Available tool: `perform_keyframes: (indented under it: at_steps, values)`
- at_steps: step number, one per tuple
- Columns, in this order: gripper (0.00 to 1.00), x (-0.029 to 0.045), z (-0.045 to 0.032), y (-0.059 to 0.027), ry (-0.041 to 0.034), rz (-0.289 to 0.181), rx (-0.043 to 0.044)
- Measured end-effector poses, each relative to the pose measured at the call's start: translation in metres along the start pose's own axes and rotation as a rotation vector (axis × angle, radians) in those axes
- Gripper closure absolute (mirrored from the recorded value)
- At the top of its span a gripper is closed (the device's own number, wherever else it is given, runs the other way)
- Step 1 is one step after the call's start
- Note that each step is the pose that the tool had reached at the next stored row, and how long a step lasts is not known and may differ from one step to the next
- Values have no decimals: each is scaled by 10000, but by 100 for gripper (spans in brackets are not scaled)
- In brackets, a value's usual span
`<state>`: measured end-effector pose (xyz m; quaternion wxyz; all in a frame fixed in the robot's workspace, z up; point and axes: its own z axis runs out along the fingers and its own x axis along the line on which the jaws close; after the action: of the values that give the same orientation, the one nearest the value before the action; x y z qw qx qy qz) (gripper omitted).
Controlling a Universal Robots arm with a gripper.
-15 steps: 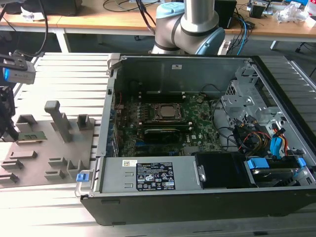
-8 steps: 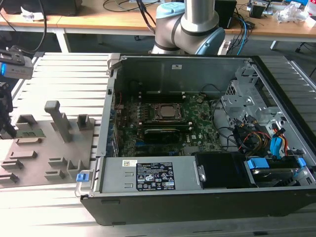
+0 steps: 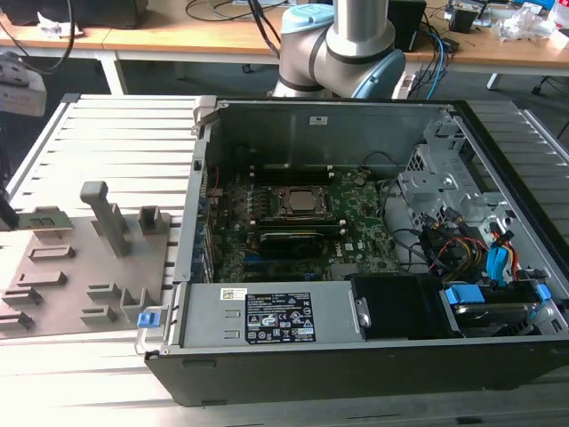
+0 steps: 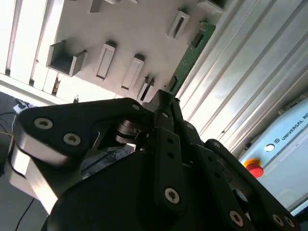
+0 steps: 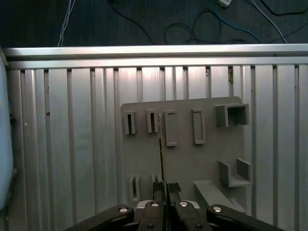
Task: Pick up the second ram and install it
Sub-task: 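Pick up the second ram and move it above second insertion slot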
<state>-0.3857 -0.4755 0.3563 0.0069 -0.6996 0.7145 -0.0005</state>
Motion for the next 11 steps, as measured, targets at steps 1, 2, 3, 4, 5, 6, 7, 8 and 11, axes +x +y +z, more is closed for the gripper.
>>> perform_keyframes:
  at_steps: [1, 2, 3, 4, 5, 6, 7, 8, 11]
  values:
    - [86, -1, -58, 0, -3, 0, 0]
    - [86, -1, -155, -2, -18, 0, 0]
    - [86, -4, -171, -2, -49, 0, -1]
    - [86, -8, -181, -2, -74, 0, 0]
    - [86, -24, -191, -3, -96, -1, 0]
    - [86, -69, -201, -1, -106, 1, -2]
    - [86, -105, -208, -1, -110, 1, -2]
    - [86, -140, -220, -1, -112, 2, -1]
    - [86, -208, -275, -1, -112, 1, -3]
